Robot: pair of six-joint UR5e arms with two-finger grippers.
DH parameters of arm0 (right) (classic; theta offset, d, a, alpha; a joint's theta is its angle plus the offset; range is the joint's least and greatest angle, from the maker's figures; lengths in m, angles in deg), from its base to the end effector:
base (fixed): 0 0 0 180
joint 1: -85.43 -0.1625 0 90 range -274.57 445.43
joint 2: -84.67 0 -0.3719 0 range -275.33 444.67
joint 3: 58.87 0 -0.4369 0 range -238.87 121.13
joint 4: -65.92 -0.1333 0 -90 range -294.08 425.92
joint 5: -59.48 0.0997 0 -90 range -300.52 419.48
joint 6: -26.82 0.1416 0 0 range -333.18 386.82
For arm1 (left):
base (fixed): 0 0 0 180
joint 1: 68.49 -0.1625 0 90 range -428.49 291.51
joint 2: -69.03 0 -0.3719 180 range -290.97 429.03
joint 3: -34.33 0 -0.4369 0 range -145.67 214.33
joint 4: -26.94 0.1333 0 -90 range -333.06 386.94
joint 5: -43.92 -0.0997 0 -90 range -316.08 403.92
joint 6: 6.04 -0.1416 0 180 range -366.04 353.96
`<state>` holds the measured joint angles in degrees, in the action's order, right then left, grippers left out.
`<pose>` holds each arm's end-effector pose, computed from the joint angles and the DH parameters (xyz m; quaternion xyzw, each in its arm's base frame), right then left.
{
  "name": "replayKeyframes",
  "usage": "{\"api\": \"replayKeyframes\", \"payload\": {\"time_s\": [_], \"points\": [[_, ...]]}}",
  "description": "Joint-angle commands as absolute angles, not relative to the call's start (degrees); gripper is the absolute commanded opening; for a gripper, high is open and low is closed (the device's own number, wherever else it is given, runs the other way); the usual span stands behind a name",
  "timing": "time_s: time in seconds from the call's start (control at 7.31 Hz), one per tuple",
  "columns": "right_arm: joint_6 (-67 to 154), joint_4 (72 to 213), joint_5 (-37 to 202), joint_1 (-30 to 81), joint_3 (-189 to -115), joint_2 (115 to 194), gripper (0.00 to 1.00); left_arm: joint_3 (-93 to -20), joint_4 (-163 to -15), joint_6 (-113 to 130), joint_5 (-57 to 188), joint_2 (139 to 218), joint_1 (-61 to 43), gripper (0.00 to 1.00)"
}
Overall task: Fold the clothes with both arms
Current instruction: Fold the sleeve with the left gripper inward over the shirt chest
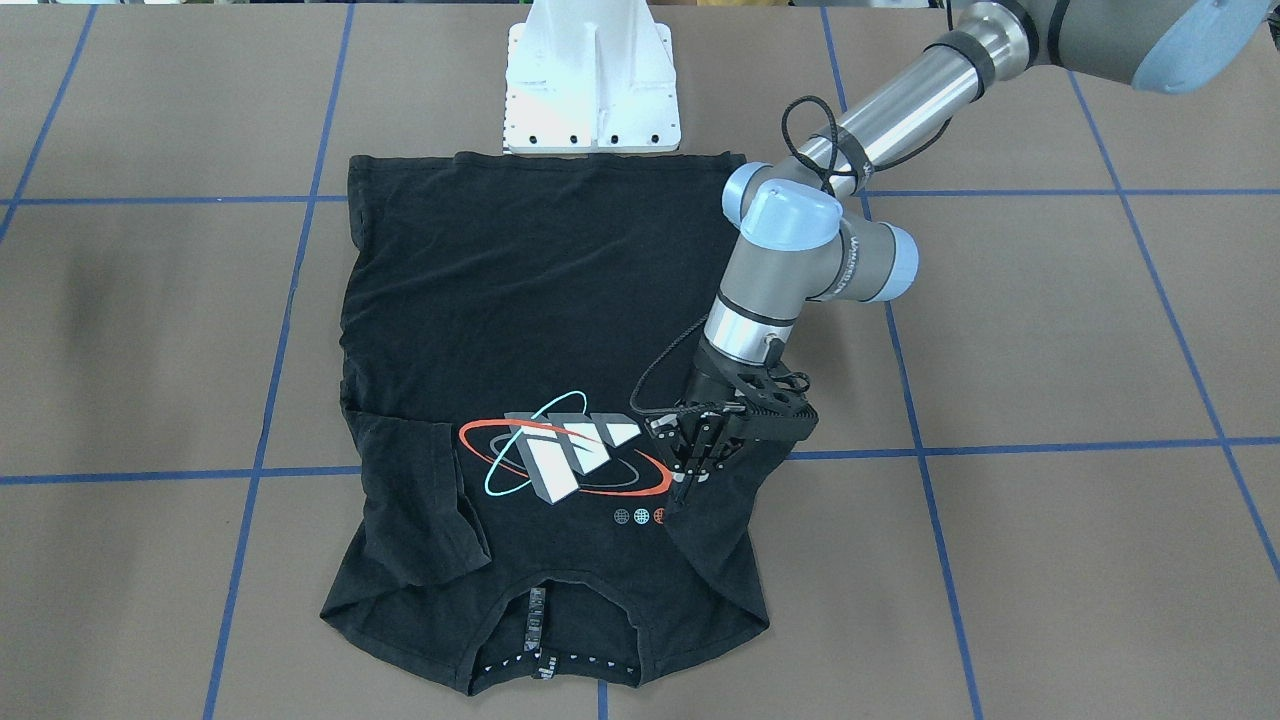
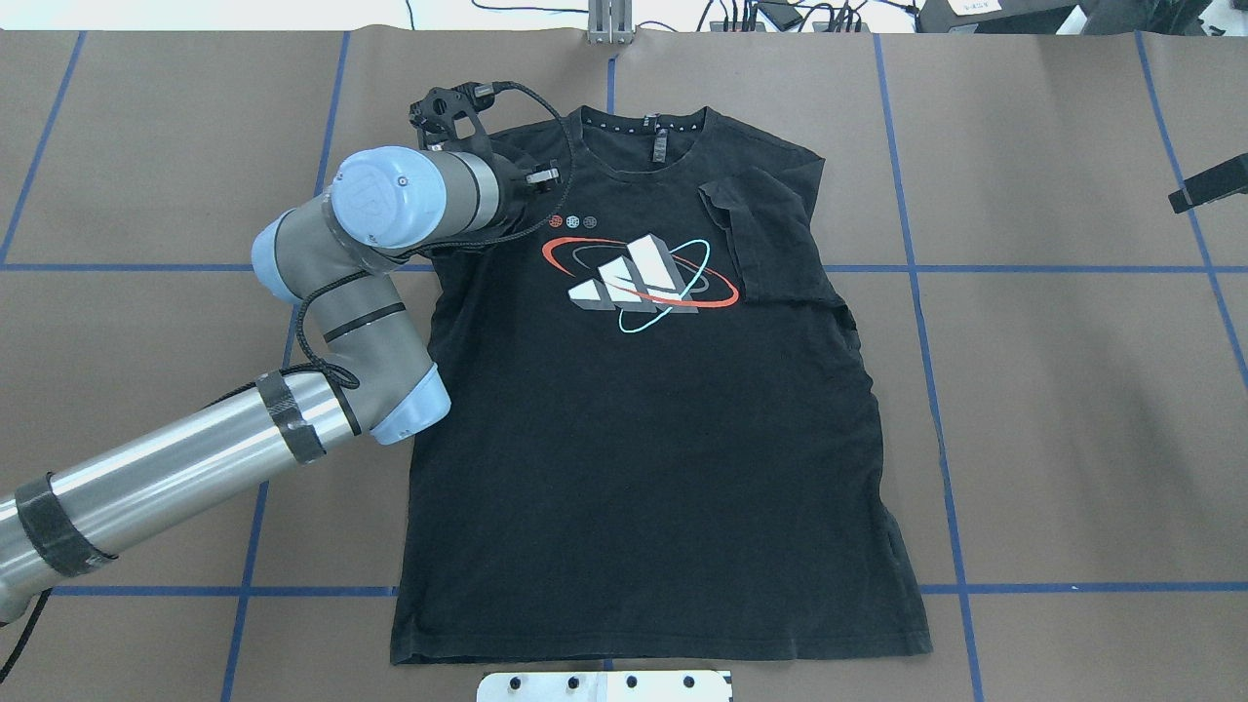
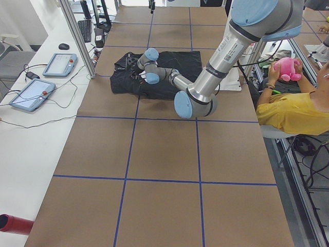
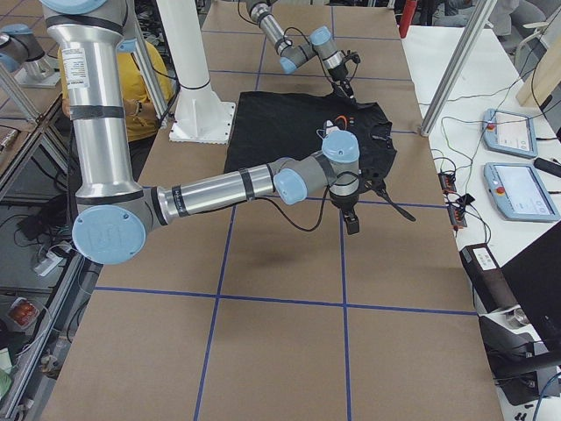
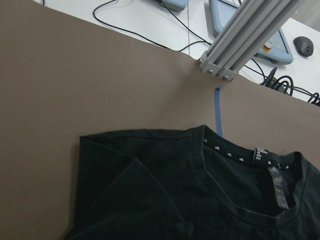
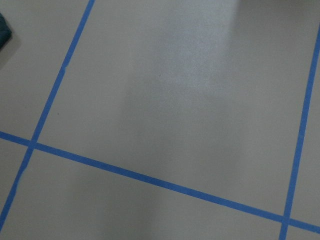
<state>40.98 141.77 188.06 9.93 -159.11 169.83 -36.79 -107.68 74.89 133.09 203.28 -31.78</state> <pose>-0.1052 -0.5866 0.4673 0.1516 -0.3687 -0.0861 0.9131 0.5776 -0.5995 0.1965 0.2285 0.5260 -0.1997 0.7945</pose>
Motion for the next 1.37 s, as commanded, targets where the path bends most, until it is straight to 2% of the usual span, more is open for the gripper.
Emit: {"api": "replayKeyframes", "payload": {"time_s": [0.0, 0.14, 0.41, 0.55, 0.68, 0.96, 1.09, 1.23], "points": [[40.97, 141.77, 188.06, 9.93, -158.98, 169.83, 1.00, -34.16, -105.95, 76.57, 131.38, 205.95, -33.25, 0.00], [40.97, 141.77, 188.06, 9.93, -158.98, 169.83, 1.00, -30.31, -105.95, 78.41, 131.28, 208.83, -33.34, 0.00], [40.97, 141.77, 188.06, 9.93, -158.89, 169.83, 1.00, -28.51, -106.04, 78.60, 131.19, 209.65, -33.42, 0.00], [40.97, 141.77, 188.06, 9.93, -158.80, 169.83, 1.00, -28.51, -106.39, 78.69, 131.11, 209.65, -33.16, 0.32], [40.97, 141.77, 188.06, 9.93, -158.80, 169.83, 1.00, -28.69, -106.65, 78.43, 131.19, 209.65, -33.16, 0.99], [41.93, 141.77, 188.06, 10.02, -159.06, 169.66, 1.00, -32.96, -106.05, 72.50, 131.80, 209.13, -32.81, 1.00], [48.21, 141.50, 187.97, 10.11, -159.93, 169.05, 1.00, -38.74, -105.52, 66.79, 131.98, 205.04, -32.29, 1.00], [53.49, 141.50, 187.89, 12.20, -162.90, 169.04, 1.00, -47.67, -102.38, 63.52, 136.07, 198.82, -32.11, 1.00]]}}
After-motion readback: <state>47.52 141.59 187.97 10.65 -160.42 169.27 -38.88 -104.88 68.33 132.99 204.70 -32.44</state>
